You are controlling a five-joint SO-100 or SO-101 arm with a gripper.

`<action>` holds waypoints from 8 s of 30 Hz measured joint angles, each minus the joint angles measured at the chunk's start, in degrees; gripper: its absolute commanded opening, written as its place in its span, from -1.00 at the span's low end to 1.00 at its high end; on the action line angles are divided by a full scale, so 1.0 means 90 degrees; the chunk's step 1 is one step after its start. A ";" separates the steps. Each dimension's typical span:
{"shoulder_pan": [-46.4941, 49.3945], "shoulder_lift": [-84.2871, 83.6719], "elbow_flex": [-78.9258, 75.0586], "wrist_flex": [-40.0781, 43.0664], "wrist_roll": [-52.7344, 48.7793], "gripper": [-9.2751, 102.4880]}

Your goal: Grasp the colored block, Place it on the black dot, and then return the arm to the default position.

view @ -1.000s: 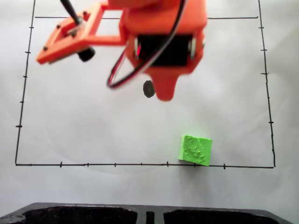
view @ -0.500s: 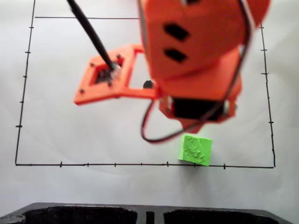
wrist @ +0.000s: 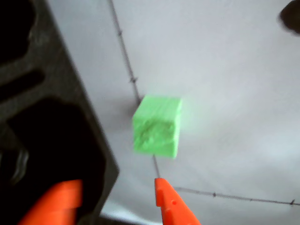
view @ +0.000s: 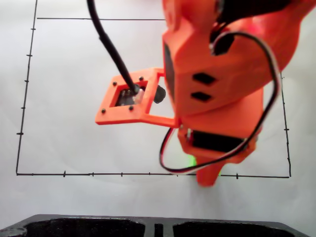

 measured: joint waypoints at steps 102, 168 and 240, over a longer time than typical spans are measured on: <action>0.0586 0.1006 0.2373 0.1016 -0.2803 -0.60; 0.1299 0.5723 0.4131 0.1973 -0.3955 -0.51; 0.1641 1.1328 1.0205 -0.1230 -0.4297 -0.83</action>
